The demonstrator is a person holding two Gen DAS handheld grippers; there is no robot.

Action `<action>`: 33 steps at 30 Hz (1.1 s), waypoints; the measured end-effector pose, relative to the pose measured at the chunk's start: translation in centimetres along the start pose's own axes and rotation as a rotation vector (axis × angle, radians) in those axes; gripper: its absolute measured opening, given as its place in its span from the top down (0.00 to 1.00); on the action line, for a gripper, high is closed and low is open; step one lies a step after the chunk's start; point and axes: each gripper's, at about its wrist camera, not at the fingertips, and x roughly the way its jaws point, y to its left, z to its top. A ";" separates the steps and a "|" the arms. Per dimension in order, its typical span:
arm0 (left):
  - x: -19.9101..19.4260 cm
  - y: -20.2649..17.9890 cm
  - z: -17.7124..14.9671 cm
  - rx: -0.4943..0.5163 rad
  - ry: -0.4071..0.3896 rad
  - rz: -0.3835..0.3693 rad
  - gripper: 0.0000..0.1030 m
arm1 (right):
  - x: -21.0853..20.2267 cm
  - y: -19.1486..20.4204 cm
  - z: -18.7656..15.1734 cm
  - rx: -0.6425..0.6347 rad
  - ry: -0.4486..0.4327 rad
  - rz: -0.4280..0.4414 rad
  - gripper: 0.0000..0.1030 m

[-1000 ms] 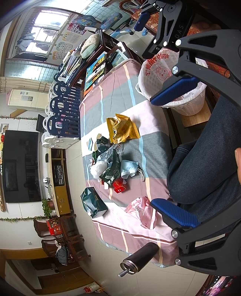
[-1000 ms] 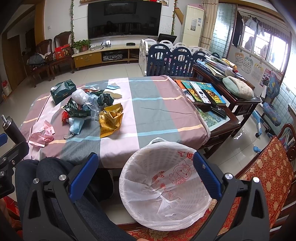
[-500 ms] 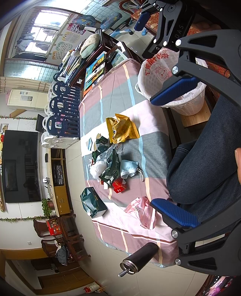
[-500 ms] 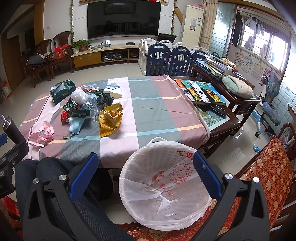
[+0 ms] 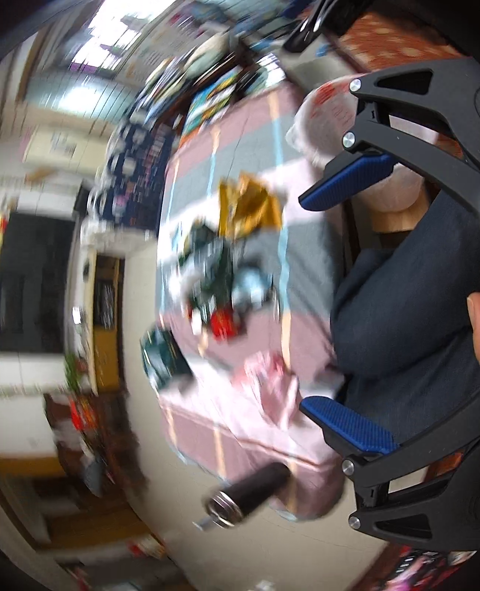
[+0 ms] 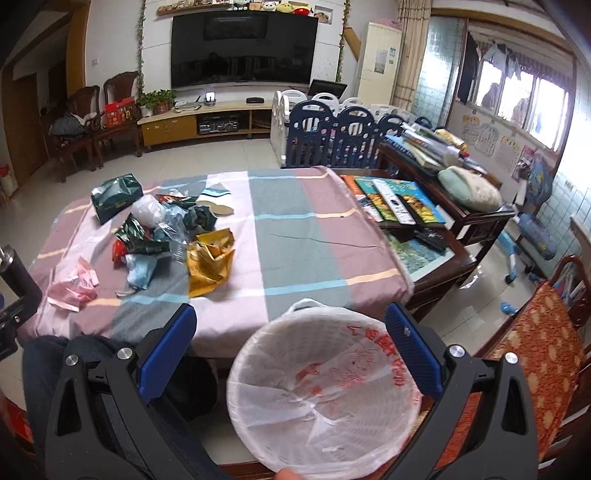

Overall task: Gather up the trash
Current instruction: 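Grasp the pink plastic bag with the left tool while the right tool grasps the yellow chip bag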

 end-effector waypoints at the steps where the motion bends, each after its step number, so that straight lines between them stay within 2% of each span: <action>1: 0.8 1.2 0.2 -0.038 0.011 0.025 0.03 | 0.7 0.1 0.3 0.012 0.011 0.027 0.03; 2: 2.0 3.1 0.2 -0.094 0.031 0.064 0.03 | 1.4 0.4 0.3 0.018 0.022 0.046 0.03; 5: 4.9 6.4 0.8 -0.189 0.064 0.106 0.05 | 3.8 2.7 0.9 -0.002 0.056 0.082 0.08; 8: 8.3 8.8 1.9 -0.241 0.112 0.158 0.15 | 6.2 5.1 1.4 -0.010 0.072 0.117 0.08; 10: 10.2 9.6 2.7 -0.256 0.123 0.174 0.29 | 8.1 6.9 1.9 -0.022 0.086 0.136 0.10; 12: 12.7 10.4 3.7 -0.256 0.133 0.186 0.33 | 10.6 8.3 2.7 -0.021 0.096 0.109 0.10; 14: 15.0 11.0 4.5 -0.265 0.141 0.194 0.30 | 13.6 9.1 3.4 -0.013 0.145 0.099 0.10; 16: 16.7 11.4 4.9 -0.266 0.171 0.186 0.10 | 17.4 10.1 3.9 -0.027 0.223 0.083 0.10; 18: 18.1 11.4 5.0 -0.265 0.194 0.143 0.10 | 21.1 11.0 3.9 -0.067 0.282 0.032 0.10; 20: 19.0 11.7 4.6 -0.268 0.199 0.139 0.09 | 23.2 11.8 3.8 -0.097 0.296 0.002 0.10; 23: 20.6 12.5 3.5 -0.297 0.233 0.142 0.09 | 25.3 12.6 3.7 -0.132 0.312 -0.010 0.10; 25: 21.7 13.0 2.9 -0.326 0.256 0.134 0.09 | 25.6 13.4 3.7 -0.159 0.290 -0.016 0.10; 26: 21.9 13.2 2.8 -0.336 0.258 0.123 0.09 | 25.5 13.8 3.7 -0.178 0.271 -0.015 0.18; 27: 22.0 13.2 2.7 -0.347 0.259 0.110 0.09 | 25.4 14.3 3.6 -0.202 0.258 -0.017 0.34; 29: 22.1 13.3 2.6 -0.359 0.255 0.095 0.09 | 25.2 15.3 3.4 -0.255 0.254 -0.045 0.51; 30: 22.2 13.3 2.6 -0.360 0.251 0.092 0.15 | 25.0 15.3 3.3 -0.261 0.254 -0.037 0.55; 31: 22.2 13.2 2.6 -0.360 0.246 0.085 0.18 | 24.8 15.4 3.2 -0.261 0.258 -0.015 0.57; 32: 22.2 13.0 2.6 -0.354 0.242 0.089 0.18 | 24.7 15.4 3.1 -0.260 0.262 -0.003 0.64; 33: 22.1 12.9 2.6 -0.348 0.235 0.091 0.21 | 24.4 15.5 3.0 -0.260 0.263 -0.001 0.68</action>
